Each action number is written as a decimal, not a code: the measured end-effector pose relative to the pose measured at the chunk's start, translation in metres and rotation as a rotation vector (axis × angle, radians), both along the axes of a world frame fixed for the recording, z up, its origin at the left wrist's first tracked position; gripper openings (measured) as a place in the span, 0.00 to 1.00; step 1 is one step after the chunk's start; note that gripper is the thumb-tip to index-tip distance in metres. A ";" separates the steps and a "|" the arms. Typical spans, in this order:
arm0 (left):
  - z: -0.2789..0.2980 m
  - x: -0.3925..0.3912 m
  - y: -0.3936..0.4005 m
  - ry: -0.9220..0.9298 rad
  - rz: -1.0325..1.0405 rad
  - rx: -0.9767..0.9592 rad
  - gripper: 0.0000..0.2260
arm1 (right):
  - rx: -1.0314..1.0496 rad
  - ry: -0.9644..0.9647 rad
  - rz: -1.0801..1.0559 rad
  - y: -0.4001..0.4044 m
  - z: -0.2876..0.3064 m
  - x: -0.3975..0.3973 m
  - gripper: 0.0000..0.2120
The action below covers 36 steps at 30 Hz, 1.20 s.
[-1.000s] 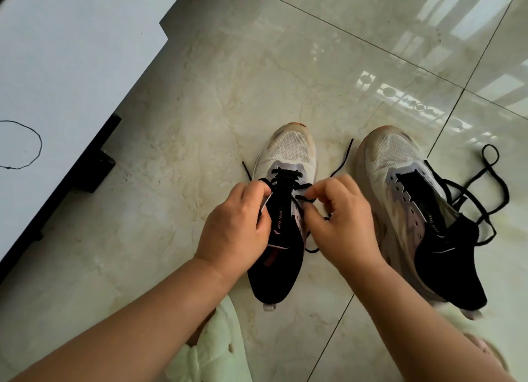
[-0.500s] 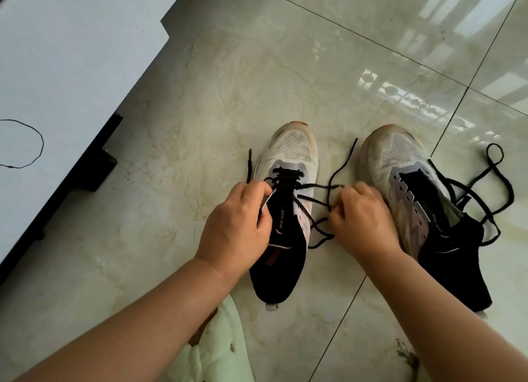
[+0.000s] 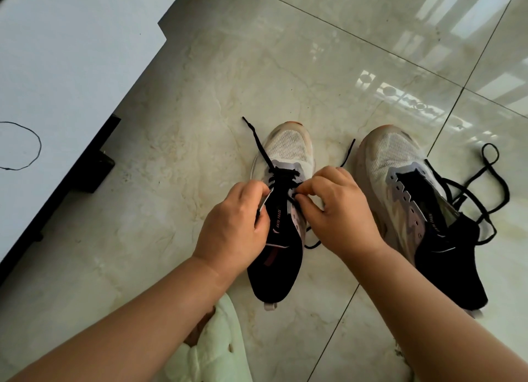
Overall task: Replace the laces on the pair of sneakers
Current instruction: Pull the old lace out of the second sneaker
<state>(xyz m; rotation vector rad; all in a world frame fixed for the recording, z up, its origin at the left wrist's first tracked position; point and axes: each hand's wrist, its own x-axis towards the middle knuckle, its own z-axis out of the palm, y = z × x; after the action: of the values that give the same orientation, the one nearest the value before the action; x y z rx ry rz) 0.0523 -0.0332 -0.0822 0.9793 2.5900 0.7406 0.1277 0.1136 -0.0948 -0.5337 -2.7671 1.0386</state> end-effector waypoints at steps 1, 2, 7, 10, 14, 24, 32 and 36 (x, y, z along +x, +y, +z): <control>0.000 0.000 0.000 0.003 -0.001 0.000 0.08 | 0.034 -0.002 0.018 0.000 -0.001 0.000 0.01; 0.000 0.000 0.000 0.006 0.000 -0.001 0.08 | 0.062 -0.010 0.033 0.000 -0.003 0.000 0.02; 0.000 0.000 0.000 0.000 0.011 -0.001 0.08 | 0.056 -0.155 -0.045 0.008 -0.021 0.012 0.06; 0.000 0.001 0.000 0.001 0.007 -0.002 0.09 | -0.017 -0.332 -0.173 0.012 -0.033 0.026 0.09; 0.001 0.001 0.001 -0.009 0.008 0.001 0.08 | 0.041 -0.429 -0.167 0.007 -0.029 0.020 0.09; 0.002 -0.001 0.001 -0.024 -0.004 0.009 0.08 | 0.056 -0.088 0.066 0.004 0.001 -0.003 0.03; 0.002 0.000 0.000 -0.011 0.030 0.007 0.08 | 0.081 -0.277 -0.112 0.018 -0.021 0.021 0.06; 0.002 0.001 -0.001 -0.002 0.020 0.008 0.08 | 0.067 -0.487 -0.178 0.015 -0.030 0.028 0.04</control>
<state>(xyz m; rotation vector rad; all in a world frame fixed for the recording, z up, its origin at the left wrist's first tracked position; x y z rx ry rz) 0.0531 -0.0342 -0.0805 0.9555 2.6013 0.7569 0.1558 0.1285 -0.1247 -1.1324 -3.0640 0.8641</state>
